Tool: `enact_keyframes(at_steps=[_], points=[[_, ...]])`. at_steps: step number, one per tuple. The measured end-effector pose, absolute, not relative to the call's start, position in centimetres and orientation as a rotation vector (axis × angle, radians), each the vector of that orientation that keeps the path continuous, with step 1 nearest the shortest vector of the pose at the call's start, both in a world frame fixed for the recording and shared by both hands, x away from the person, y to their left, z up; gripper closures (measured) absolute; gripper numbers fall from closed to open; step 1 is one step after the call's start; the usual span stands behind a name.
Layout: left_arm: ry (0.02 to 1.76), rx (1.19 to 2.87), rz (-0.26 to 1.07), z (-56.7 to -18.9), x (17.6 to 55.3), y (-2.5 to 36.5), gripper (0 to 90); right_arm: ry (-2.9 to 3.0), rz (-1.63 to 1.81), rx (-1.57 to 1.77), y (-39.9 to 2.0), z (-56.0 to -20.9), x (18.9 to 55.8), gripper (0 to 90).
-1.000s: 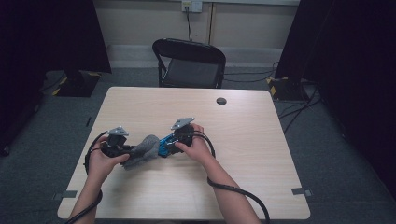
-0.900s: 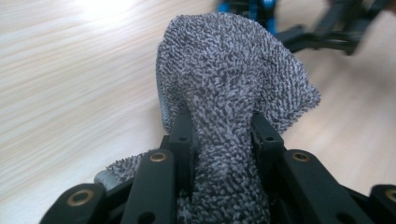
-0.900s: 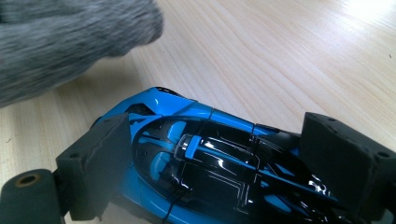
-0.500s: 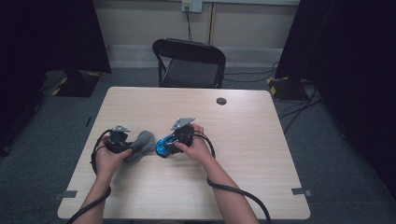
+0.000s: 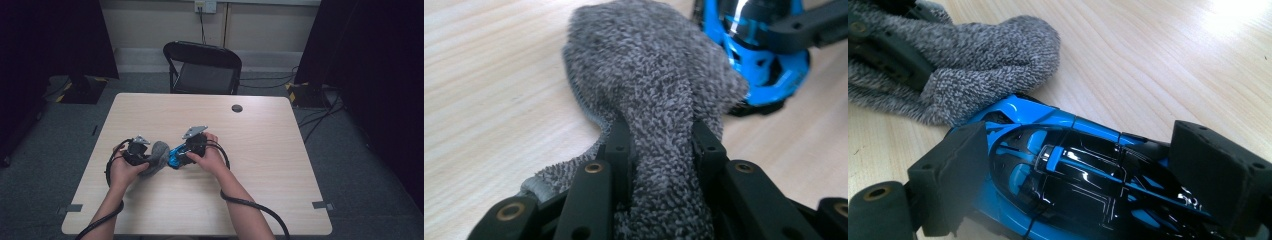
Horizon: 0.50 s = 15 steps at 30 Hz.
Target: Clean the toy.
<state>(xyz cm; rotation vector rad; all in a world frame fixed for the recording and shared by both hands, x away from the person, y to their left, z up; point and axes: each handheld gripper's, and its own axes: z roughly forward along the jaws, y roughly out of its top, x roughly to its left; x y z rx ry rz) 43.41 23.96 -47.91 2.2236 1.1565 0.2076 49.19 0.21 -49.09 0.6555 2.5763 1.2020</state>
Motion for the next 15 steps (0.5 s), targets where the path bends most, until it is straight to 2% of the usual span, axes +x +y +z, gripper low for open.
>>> enact_keyframes(at_steps=[15], points=[[1.081, 2.291, 0.122, -47.5, 41.6, 22.8, 68.6, 2.576, 1.205, 0.652, 0.2, -49.1, 49.2, 9.4]])
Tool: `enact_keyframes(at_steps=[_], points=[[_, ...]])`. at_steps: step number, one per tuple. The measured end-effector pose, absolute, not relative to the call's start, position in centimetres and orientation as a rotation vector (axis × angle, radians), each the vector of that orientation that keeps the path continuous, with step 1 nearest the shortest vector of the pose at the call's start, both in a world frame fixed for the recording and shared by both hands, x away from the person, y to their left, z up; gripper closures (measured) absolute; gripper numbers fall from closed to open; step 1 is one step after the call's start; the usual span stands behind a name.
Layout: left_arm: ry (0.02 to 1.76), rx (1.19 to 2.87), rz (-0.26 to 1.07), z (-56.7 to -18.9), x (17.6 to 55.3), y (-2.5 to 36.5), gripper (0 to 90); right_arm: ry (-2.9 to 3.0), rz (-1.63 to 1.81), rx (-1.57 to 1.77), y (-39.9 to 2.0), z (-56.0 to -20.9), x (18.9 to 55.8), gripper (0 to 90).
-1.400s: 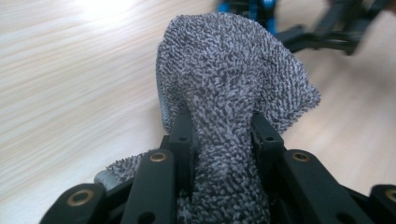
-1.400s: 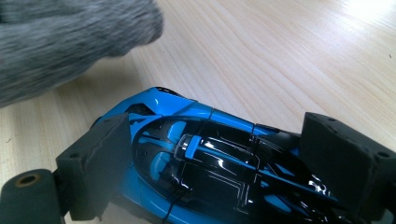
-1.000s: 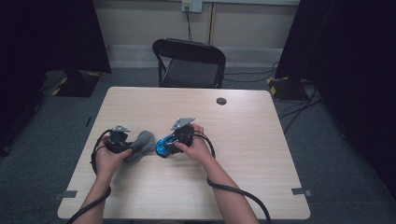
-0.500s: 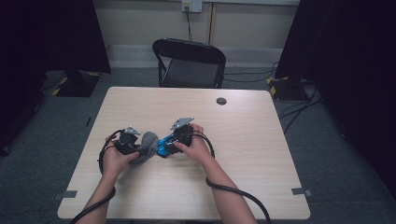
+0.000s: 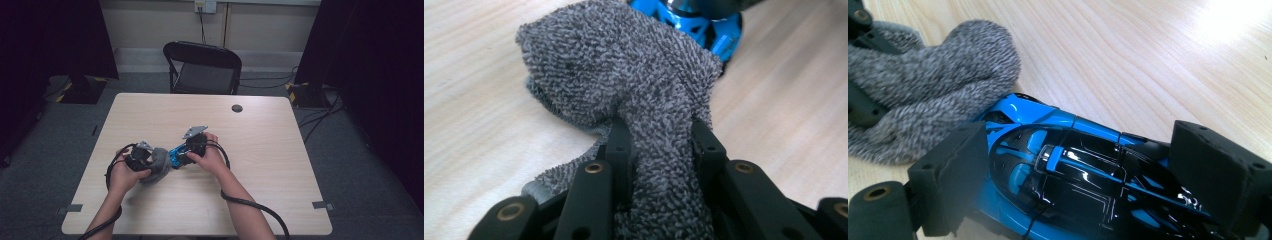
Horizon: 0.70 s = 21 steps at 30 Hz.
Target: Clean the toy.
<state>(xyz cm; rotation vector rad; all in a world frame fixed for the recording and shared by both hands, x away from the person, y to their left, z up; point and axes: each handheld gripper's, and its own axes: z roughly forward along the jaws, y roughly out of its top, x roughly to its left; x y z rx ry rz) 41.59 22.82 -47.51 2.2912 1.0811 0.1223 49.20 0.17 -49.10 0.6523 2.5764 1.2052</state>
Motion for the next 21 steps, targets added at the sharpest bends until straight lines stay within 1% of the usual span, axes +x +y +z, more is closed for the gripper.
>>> enact_keyframes(at_steps=[12, 16, 21], points=[[1.004, 2.324, 0.073, -47.4, 40.0, 20.7, 68.5, 2.582, 1.198, 0.653, 0.2, -49.0, 49.3, 9.4], [0.936, 2.327, -0.007, -47.4, 39.5, 19.6, 68.3, 2.583, 1.195, 0.651, 0.2, -49.0, 49.3, 9.4], [0.909, 2.324, -0.025, -46.8, 39.1, 19.5, 68.3, 2.579, 1.202, 0.651, 0.2, -49.1, 49.2, 9.4]])
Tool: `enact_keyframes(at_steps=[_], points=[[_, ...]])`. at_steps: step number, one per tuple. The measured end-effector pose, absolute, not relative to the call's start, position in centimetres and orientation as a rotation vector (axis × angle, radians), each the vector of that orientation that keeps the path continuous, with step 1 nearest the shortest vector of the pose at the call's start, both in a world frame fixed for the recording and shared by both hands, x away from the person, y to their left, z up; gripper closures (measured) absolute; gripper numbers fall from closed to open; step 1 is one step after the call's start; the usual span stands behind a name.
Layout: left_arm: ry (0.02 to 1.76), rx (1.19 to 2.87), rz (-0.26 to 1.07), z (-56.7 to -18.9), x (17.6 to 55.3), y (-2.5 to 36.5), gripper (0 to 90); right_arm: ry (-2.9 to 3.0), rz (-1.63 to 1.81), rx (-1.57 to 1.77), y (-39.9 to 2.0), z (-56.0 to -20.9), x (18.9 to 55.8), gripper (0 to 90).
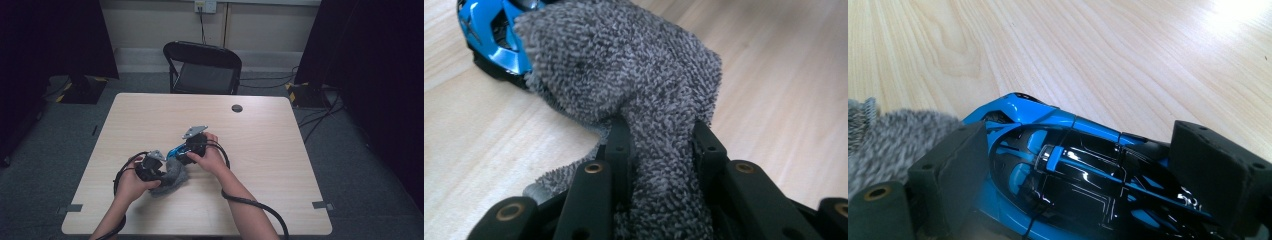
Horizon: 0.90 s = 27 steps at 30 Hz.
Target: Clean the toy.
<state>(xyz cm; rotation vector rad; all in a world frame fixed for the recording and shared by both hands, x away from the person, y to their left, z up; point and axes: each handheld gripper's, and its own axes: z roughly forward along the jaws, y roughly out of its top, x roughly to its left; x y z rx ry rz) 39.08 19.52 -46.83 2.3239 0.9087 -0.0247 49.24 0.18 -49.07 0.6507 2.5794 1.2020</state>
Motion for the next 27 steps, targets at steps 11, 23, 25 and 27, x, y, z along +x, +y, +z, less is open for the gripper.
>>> enact_keyframes(at_steps=[11, 23, 25, 27], points=[[0.928, 2.275, -0.003, -45.8, 39.3, 21.9, 68.2, 2.573, 1.216, 0.646, 0.1, -49.1, 49.2, 9.4], [1.108, 2.032, 0.155, -43.7, 44.4, 26.3, 67.9, 2.57, 1.24, 0.635, -0.1, -49.3, 49.3, 9.4], [1.125, 2.042, 0.172, -44.1, 46.0, 26.0, 67.6, 2.57, 1.243, 0.632, -0.2, -49.3, 49.3, 9.5], [1.132, 2.052, 0.175, -44.7, 48.0, 25.4, 67.6, 2.57, 1.245, 0.631, -0.2, -49.3, 49.3, 9.4]])
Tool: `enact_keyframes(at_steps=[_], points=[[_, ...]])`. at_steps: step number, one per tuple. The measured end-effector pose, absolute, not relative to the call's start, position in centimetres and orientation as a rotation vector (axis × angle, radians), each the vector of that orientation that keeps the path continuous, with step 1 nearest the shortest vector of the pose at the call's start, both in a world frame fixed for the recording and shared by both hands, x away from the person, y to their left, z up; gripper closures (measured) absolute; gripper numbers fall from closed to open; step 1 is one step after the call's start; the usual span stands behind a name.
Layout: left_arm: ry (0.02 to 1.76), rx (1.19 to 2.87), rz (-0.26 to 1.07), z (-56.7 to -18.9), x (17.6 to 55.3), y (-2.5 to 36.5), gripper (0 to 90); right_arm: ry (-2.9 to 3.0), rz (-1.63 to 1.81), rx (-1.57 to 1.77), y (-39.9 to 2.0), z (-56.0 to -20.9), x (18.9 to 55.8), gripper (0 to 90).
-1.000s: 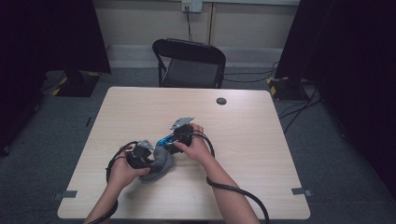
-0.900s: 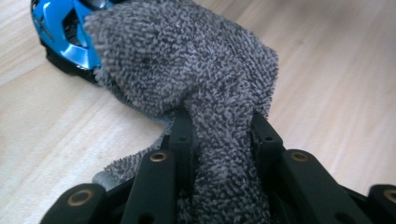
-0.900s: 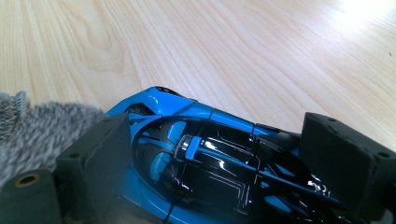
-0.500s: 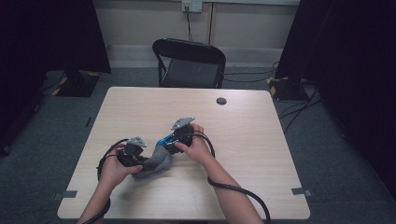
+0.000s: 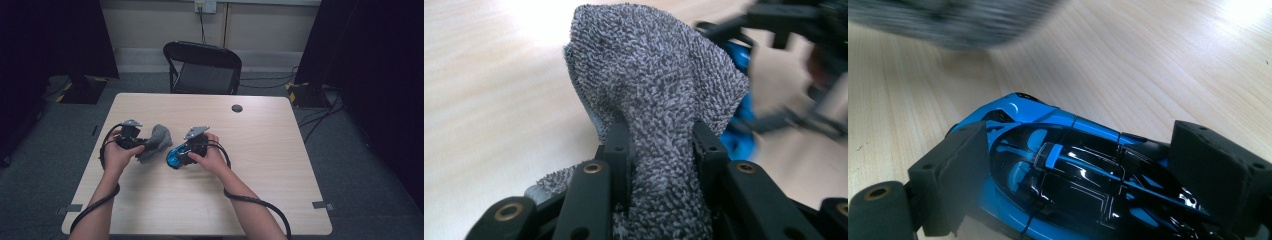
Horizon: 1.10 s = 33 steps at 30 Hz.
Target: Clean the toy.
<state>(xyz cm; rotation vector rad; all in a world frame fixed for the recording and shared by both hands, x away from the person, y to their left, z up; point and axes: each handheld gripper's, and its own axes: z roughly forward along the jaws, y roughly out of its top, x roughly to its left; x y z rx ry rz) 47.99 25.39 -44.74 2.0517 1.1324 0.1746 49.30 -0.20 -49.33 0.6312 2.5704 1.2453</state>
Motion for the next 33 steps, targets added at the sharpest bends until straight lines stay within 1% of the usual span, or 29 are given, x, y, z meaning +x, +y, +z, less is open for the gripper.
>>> enact_keyframes(at_steps=[3, 5, 6, 8, 10, 11, 12, 13, 14, 18, 20, 22, 24, 25, 26, 27, 28, 29, 30, 33], points=[[1.127, 2.097, 0.206, -45.8, 49.9, 24.1, 67.5, 2.576, 1.247, 0.625, -0.3, -49.3, 49.4, 9.4], [1.137, 2.074, 0.226, -46.5, 50.7, 23.5, 67.2, 2.58, 1.248, 0.623, -0.3, -49.3, 49.4, 9.4], [1.136, 2.068, 0.232, -46.7, 50.9, 23.3, 65.8, 2.58, 1.248, 0.623, -0.3, -49.3, 49.4, 9.4], [1.124, 2.087, 0.265, -47.2, 51.2, 22.8, 58.8, 2.577, 1.248, 0.625, -0.3, -49.3, 49.4, 9.4], [1.12, 2.099, 0.258, -47.5, 51.2, 22.4, 57.4, 2.576, 1.247, 0.627, -0.3, -49.3, 49.4, 9.4], [1.106, 2.105, 0.272, -47.6, 51.1, 22.4, 54.4, 2.573, 1.249, 0.628, -0.3, -49.3, 49.4, 9.4], [1.095, 2.105, 0.286, -47.5, 51.1, 22.3, 47.3, 2.571, 1.251, 0.628, -0.3, -49.4, 49.3, 9.3], [1.09, 2.082, 0.292, -47.3, 50.9, 22.4, 43.1, 2.571, 1.251, 0.629, -0.3, -49.4, 49.3, 9.3], [1.076, 2.084, 0.305, -47.0, 50.8, 22.5, 41.0, 2.571, 1.247, 0.631, -0.2, -49.3, 49.3, 9.3], [1.084, 2.093, 0.325, -46.0, 50.2, 23.5, 36.6, 2.576, 1.239, 0.632, -0.2, -49.3, 49.3, 9.3], [1.093, 2.113, 0.322, -45.9, 49.5, 24.1, 36.2, 2.577, 1.238, 0.631, -0.2, -49.3, 49.3, 9.3], [1.083, 2.14, 0.284, -46.4, 49.0, 24.4, 35.0, 2.578, 1.238, 0.629, -0.2, -49.3, 49.4, 9.3], [1.078, 2.173, 0.284, -47.3, 48.7, 24.1, 34.0, 2.58, 1.233, 0.628, -0.2, -49.2, 49.4, 9.3], [1.08, 2.184, 0.288, -47.7, 48.7, 24.1, 36.1, 2.58, 1.235, 0.628, -0.2, -49.3, 49.4, 9.3], [1.085, 2.189, 0.286, -47.9, 48.8, 24.1, 45.6, 2.578, 1.24, 0.629, -0.2, -49.3, 49.3, 9.3], [1.097, 2.196, 0.29, -48.1, 49.0, 24.0, 59.3, 2.575, 1.242, 0.628, -0.2, -49.3, 49.3, 9.3], [1.107, 2.185, 0.299, -48.0, 49.2, 23.9, 67.8, 2.575, 1.243, 0.628, -0.2, -49.3, 49.3, 9.3], [1.111, 2.168, 0.316, -47.8, 49.5, 23.7, 71.2, 2.574, 1.244, 0.628, -0.2, -49.3, 49.3, 9.3], [1.108, 2.148, 0.328, -47.6, 49.9, 23.4, 72.4, 2.574, 1.244, 0.628, -0.2, -49.3, 49.3, 9.3], [1.079, 2.107, 0.327, -46.8, 51.4, 21.8, 72.8, 2.576, 1.249, 0.624, -0.3, -49.3, 49.4, 9.4]])
